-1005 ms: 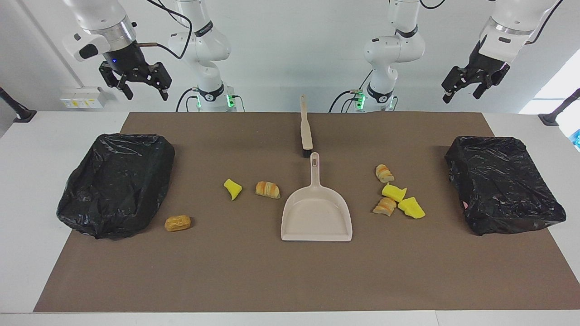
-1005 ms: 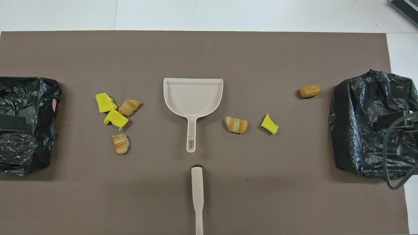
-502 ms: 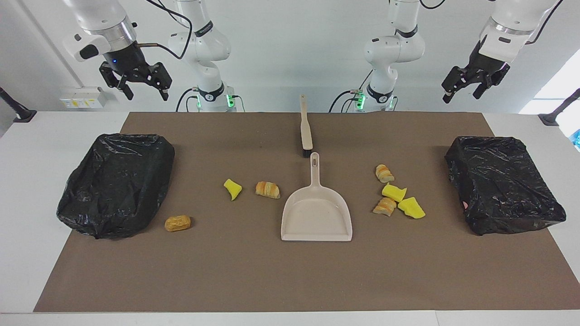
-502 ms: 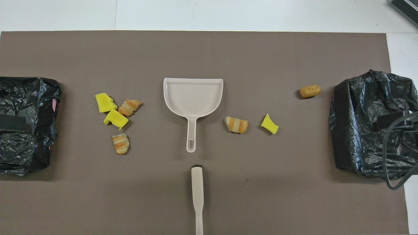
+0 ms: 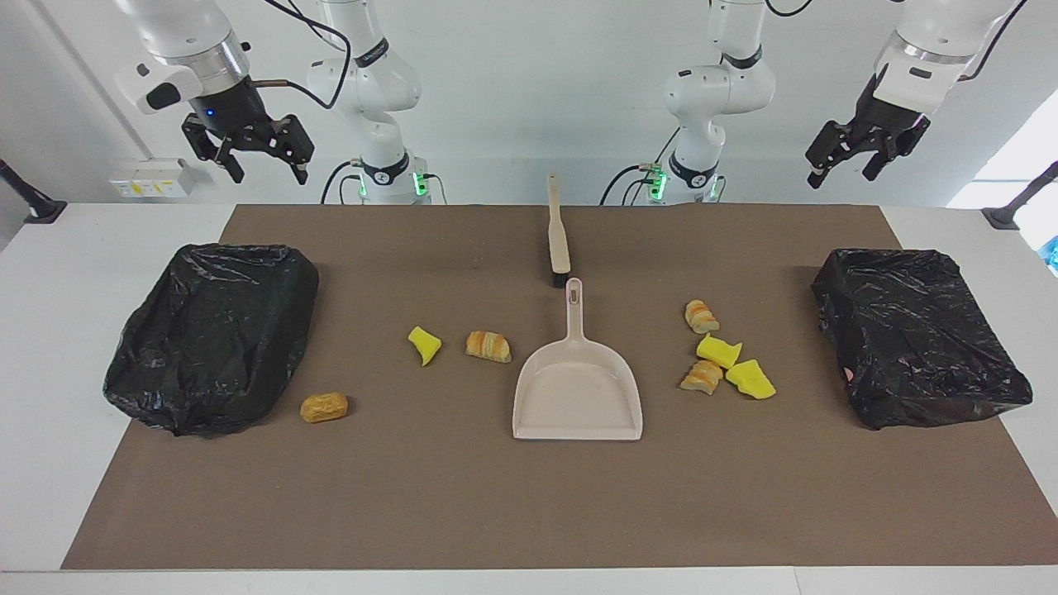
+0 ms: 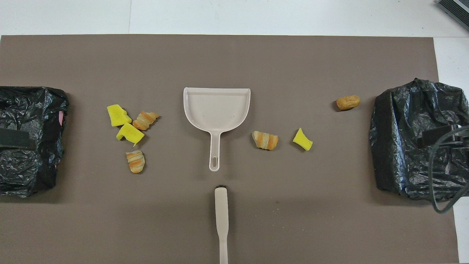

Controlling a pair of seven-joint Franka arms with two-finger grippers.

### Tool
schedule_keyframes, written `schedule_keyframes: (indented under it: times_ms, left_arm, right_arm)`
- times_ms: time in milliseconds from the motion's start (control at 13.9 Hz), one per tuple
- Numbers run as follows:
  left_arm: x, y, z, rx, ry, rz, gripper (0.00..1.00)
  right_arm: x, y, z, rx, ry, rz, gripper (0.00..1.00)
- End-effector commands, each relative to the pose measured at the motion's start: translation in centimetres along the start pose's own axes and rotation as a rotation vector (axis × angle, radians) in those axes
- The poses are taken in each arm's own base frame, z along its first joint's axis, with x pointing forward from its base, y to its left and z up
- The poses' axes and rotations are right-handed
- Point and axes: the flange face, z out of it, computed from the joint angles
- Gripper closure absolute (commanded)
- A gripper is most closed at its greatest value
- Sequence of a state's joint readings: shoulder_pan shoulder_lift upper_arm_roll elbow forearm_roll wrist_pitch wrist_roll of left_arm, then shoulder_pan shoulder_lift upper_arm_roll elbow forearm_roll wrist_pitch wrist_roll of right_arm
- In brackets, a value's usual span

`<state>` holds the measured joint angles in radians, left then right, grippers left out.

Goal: Sweep and dump trash in bin

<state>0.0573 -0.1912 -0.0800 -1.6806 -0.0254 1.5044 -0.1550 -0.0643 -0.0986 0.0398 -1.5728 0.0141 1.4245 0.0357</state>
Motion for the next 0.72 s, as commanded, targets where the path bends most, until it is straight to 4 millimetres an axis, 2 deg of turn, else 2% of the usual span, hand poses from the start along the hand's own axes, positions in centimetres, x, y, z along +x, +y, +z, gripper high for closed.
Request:
schedule_keyframes:
  times_ms: [0,646]
  left_arm:
    - [0.11,-0.15,-0.37,-0.006,-0.003,-0.002,0.00]
    - [0.11,-0.15,-0.37,-0.006,-0.003,-0.002,0.00]
  right_arm:
    - [-0.94,0.23,0.10,0.004,-0.003,0.018,0.00]
    - [-1.27,0.15,0.35,0.004,-0.009,0.016,0.00]
